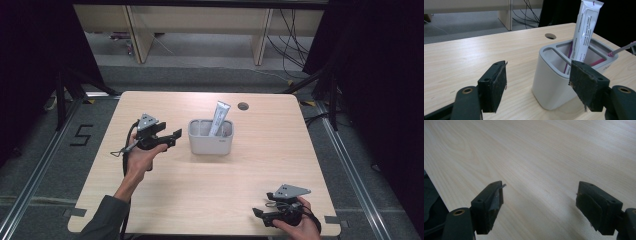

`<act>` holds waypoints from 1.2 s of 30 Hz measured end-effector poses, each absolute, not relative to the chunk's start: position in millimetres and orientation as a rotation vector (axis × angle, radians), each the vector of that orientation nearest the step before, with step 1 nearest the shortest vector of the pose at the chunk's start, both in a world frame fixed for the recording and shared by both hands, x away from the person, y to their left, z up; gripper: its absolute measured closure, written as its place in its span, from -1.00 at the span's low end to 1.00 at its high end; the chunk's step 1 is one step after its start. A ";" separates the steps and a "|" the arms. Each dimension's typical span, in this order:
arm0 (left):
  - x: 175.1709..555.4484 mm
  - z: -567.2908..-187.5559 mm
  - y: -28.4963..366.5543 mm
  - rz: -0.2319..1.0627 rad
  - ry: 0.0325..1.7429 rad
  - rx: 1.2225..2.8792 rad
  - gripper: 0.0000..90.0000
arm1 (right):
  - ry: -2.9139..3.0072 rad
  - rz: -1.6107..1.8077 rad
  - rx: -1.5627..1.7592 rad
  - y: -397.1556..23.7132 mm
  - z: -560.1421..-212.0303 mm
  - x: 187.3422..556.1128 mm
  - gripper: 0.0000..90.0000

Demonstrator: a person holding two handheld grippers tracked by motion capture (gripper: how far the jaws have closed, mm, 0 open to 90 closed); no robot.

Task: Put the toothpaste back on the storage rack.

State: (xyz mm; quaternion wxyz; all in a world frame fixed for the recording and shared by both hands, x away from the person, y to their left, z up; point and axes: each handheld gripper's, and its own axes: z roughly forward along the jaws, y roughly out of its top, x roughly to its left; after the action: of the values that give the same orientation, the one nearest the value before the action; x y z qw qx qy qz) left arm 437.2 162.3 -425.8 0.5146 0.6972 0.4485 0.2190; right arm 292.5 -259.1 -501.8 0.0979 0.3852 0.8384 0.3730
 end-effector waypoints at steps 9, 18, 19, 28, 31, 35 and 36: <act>429.1 -433.1 177.2 0.530 1.089 1.677 -0.36 | 2.474 1.094 1.135 -259.3 -502.3 293.0 -0.50; 422.2 -441.5 187.6 0.525 1.099 1.682 -0.40 | 2.470 1.101 1.163 -258.7 -502.3 292.2 -0.50; 420.9 -442.2 188.7 0.526 1.098 1.686 -0.40 | 2.470 1.101 1.161 -258.8 -502.3 292.2 -0.50; 408.0 -447.6 196.3 0.533 1.081 1.714 -0.42 | 2.470 1.102 1.160 -259.0 -501.9 292.0 -0.49; 405.1 -448.9 197.1 0.532 1.075 1.719 -0.43 | 2.473 1.098 1.139 -259.5 -501.4 292.7 -0.50; 400.8 -451.6 196.7 0.531 1.066 1.730 -0.47 | 2.470 1.103 1.158 -258.9 -501.8 292.0 -0.50; 399.5 -452.2 196.6 0.532 1.063 1.735 -0.47 | 2.470 1.104 1.159 -259.0 -502.0 292.1 -0.50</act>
State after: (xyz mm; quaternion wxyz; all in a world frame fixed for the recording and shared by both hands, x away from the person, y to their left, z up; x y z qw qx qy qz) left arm 399.5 196.6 -452.2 0.4964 0.7162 0.4387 0.2195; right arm 292.1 -259.0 -502.0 0.0991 0.3920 0.8350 0.3732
